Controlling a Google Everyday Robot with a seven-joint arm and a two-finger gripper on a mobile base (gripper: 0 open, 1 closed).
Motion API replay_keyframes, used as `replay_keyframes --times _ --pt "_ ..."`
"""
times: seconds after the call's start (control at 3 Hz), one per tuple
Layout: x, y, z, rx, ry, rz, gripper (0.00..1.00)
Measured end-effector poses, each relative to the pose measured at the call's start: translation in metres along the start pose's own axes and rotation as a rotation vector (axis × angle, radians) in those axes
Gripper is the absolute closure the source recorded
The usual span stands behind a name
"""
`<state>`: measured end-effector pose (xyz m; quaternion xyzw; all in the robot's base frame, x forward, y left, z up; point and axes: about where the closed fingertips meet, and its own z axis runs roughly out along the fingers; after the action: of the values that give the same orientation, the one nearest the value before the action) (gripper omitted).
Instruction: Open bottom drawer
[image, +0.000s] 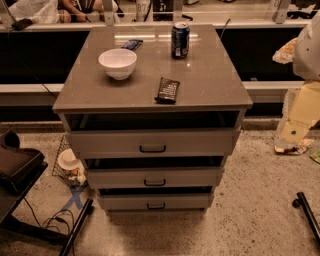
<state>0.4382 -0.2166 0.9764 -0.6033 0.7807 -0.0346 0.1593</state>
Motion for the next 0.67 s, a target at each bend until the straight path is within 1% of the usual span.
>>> replay_keyframes --times 0.33,0.67 --pt "0.0000 0.0000 0.0000 0.000 0.000 0.000 0.00" --pt "-0.0009 -0.0078 -0.0036 0.009 0.020 0.005 0.00"
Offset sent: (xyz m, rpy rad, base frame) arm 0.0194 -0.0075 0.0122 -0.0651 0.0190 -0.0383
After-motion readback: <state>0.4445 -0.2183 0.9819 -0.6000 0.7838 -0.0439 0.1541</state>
